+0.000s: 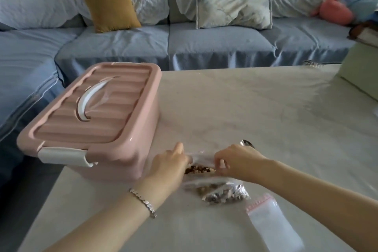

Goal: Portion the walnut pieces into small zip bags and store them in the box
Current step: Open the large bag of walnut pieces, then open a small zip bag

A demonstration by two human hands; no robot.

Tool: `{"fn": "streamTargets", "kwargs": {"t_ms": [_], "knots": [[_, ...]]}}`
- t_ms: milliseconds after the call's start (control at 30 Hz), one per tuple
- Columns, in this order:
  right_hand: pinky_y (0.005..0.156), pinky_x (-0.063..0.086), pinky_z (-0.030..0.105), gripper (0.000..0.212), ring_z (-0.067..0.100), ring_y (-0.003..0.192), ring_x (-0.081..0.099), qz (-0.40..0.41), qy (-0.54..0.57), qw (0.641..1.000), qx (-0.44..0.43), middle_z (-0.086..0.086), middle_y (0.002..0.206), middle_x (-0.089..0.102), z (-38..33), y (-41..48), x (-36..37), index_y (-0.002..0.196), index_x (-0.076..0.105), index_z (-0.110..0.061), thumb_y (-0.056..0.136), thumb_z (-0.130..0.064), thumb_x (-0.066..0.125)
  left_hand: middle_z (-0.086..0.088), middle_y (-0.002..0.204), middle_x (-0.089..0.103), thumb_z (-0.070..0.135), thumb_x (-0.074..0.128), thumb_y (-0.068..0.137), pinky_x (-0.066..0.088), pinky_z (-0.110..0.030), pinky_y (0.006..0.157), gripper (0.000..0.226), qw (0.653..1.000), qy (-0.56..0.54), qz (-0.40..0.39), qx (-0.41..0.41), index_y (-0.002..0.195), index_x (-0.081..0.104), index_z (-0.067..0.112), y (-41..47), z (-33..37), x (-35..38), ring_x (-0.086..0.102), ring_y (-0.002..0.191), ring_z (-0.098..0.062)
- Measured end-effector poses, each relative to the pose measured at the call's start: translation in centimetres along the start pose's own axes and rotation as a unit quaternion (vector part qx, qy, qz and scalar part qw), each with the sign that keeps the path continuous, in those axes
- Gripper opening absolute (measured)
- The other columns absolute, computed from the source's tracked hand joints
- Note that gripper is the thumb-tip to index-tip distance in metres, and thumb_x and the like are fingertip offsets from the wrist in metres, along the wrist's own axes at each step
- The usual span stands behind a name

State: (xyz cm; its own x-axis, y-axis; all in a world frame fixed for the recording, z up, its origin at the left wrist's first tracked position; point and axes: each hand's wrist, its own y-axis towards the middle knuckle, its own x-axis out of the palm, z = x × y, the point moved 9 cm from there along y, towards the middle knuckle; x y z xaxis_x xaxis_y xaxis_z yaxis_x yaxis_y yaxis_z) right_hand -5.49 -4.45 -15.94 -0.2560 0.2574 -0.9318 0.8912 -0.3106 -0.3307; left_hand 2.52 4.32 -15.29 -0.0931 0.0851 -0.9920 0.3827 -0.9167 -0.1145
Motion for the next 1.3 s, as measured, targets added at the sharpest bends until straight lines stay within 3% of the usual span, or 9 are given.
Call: {"fn": "streamTargets", "kwargs": {"t_ms": [133, 267, 400, 533, 667, 767, 1000, 1167, 1300], "knots": [[0.086, 0.044, 0.03, 0.083, 0.02, 0.108, 0.048, -0.06, -0.096, 0.993, 0.014, -0.01, 0.083, 0.054, 1.7, -0.2, 2.4, 0.137, 0.026, -0.03, 0.07, -0.043, 0.073, -0.005, 0.135, 0.025, -0.003, 0.047, 0.081, 0.039, -0.033, 0.077, 0.06, 0.999, 0.017, -0.017, -0.03, 0.131, 0.038, 0.029, 0.7, -1.6, 1.6, 0.043, 0.111, -0.028], [0.105, 0.031, 0.034, 0.102, 0.021, 0.12, 0.037, -0.041, -0.113, 0.992, 0.045, -0.005, 0.129, 0.045, 3.9, 1.1, 2.5, 0.146, 0.005, -0.027, 0.072, -0.04, 0.073, -0.007, 0.149, 0.01, 0.003, 0.052, 0.08, 0.039, -0.033, 0.088, 0.084, 0.994, -0.052, -0.084, -0.048, 0.147, 0.009, 0.029, 1.9, -1.6, 3.0, 0.033, 0.127, -0.029], [0.107, 0.016, 0.035, 0.062, 0.023, 0.129, 0.029, 0.096, -0.039, 0.993, 0.049, -0.009, 0.133, 0.046, 4.9, 1.2, -0.5, 0.137, 0.039, -0.028, 0.081, -0.022, 0.065, -0.001, 0.13, 0.044, -0.001, 0.049, 0.084, 0.04, -0.021, 0.086, 0.052, 0.977, -0.212, -0.016, -0.031, 0.128, 0.05, 0.025, 2.8, -1.1, 2.5, 0.051, 0.115, -0.02], [0.1, 0.031, 0.036, 0.021, 0.023, 0.111, 0.049, 0.393, -0.009, 0.901, -0.185, -0.001, 0.094, 0.069, 0.3, -3.2, -4.3, 0.08, 0.071, -0.014, 0.074, 0.002, 0.058, 0.002, 0.149, 0.032, -0.002, 0.046, 0.084, 0.039, -0.023, 0.088, 0.029, 0.975, -0.161, 0.142, 0.065, 0.093, 0.063, 0.019, 1.5, -0.4, -0.3, 0.041, 0.127, -0.018], [0.062, 0.054, 0.027, 0.029, 0.016, 0.071, 0.065, 0.213, -0.058, 0.95, -0.221, -0.004, 0.077, 0.068, -0.6, -1.7, 0.1, 0.101, 0.062, -0.02, 0.076, -0.009, 0.055, -0.001, 0.105, 0.071, 0.003, 0.041, 0.086, 0.037, -0.036, 0.096, 0.036, 0.917, 0.043, 0.227, 0.324, 0.066, 0.067, 0.018, -0.2, 3.9, 0.2, 0.059, 0.113, -0.014], [0.079, 0.044, 0.023, 0.064, 0.014, 0.101, 0.06, 0.074, -0.07, 0.991, -0.089, -0.005, 0.122, 0.058, 2.8, -0.7, 2.0, 0.143, 0.022, -0.028, 0.088, -0.04, 0.052, 0.009, 0.075, 0.071, 0.005, 0.039, 0.068, 0.043, -0.036, 0.093, 0.036, 0.945, 0.073, 0.155, 0.277, 0.066, 0.071, 0.022, 0.5, 3.5, 1.3, 0.069, 0.082, -0.011], [0.107, 0.031, 0.027, 0.12, 0.014, 0.137, 0.027, -0.023, -0.061, 0.997, -0.038, -0.005, 0.153, 0.019, 4.6, 0.2, 4.4, 0.146, -0.012, -0.024, 0.067, -0.043, 0.077, 0.008, 0.156, 0.012, 0.033, 0.053, 0.082, -0.006, -0.043, 0.116, 0.083, 0.997, 0.012, -0.058, 0.052, 0.149, 0.004, 0.025, 1.9, 2.5, 4.2, 0.007, 0.143, -0.004], [0.099, 0.035, 0.02, 0.084, 0.009, 0.116, 0.046, 0.016, 0.18, 0.983, -0.029, -0.004, 0.136, 0.044, 4.8, 0.6, 2.1, 0.144, 0.027, -0.023, 0.074, -0.019, 0.075, 0.004, 0.126, 0.061, 0.034, 0.05, 0.065, 0.02, -0.036, 0.111, 0.059, 0.975, -0.187, 0.12, -0.007, 0.122, 0.059, 0.022, 1.7, 0.5, 0.0, 0.053, 0.119, -0.012], [0.074, 0.048, 0.024, 0.024, 0.008, 0.074, 0.051, 0.259, 0.281, 0.92, 0.085, -0.012, 0.085, 0.055, 7.9, -6.1, -1.1, 0.101, 0.064, -0.02, 0.079, -0.012, 0.065, 0.0, 0.082, 0.071, 0.026, 0.042, 0.074, 0.036, -0.03, 0.092, 0.033, 0.926, -0.238, 0.288, 0.055, 0.082, 0.071, 0.01, -0.4, 1.5, -3.5, 0.055, 0.081, -0.009]]}}
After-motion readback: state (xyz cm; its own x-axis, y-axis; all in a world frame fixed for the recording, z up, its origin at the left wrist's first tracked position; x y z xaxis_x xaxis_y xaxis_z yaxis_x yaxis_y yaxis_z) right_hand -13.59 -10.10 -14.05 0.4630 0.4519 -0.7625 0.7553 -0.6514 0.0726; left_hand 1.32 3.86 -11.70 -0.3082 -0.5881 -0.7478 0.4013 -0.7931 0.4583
